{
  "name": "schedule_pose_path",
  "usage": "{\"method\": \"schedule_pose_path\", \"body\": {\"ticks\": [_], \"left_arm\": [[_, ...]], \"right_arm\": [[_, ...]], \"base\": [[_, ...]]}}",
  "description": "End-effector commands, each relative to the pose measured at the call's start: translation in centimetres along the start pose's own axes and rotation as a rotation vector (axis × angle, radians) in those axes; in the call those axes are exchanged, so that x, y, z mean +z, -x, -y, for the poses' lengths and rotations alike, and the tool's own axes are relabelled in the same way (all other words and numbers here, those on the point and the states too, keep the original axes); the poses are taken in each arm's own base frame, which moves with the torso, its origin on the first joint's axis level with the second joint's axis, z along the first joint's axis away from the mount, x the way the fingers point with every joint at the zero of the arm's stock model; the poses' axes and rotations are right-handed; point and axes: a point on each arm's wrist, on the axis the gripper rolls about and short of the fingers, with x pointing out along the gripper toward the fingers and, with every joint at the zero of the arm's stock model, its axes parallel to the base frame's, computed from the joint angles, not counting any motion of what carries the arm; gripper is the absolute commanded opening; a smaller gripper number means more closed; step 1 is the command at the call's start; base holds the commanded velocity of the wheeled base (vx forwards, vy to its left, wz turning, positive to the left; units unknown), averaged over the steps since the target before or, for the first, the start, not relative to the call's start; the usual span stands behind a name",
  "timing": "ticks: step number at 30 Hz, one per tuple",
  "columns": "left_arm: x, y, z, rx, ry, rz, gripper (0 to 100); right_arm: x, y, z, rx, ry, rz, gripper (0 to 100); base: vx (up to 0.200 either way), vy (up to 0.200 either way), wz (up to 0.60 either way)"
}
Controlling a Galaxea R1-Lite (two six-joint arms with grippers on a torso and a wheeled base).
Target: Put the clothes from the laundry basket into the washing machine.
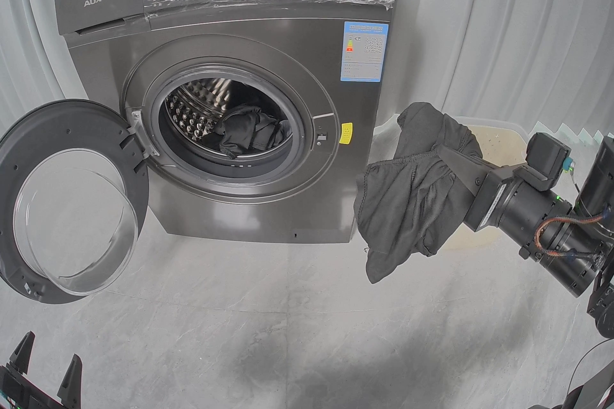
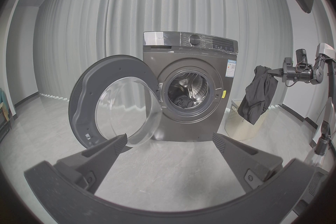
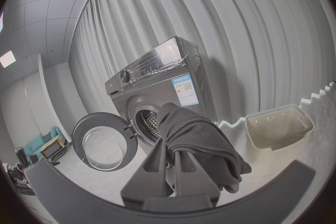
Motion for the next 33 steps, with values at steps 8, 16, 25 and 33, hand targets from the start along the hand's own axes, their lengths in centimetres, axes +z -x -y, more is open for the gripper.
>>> {"method": "schedule_pose_path", "body": {"ticks": [8,16,25,33], "left_arm": [[-0.44,0.0,-0.02,0.0,-0.001,0.0,100],[-0.44,0.0,-0.02,0.0,-0.001,0.0,100],[-0.44,0.0,-0.02,0.0,-0.001,0.0,100],[-0.44,0.0,-0.02,0.0,-0.001,0.0,100]], "right_arm": [[-0.62,0.01,-0.38,0.016,0.002,-0.023,0],[-0.67,0.09,-0.73,0.031,-0.003,-0.025,0],[-0.91,0.02,-0.71,0.031,-0.003,-0.034,0],[-0.91,0.02,-0.71,0.031,-0.003,-0.034,0]], "base": [[0.0,0.2,0.0],[0.0,0.175,0.0],[0.022,0.0,0.0],[0.2,0.0,0.0]]}}
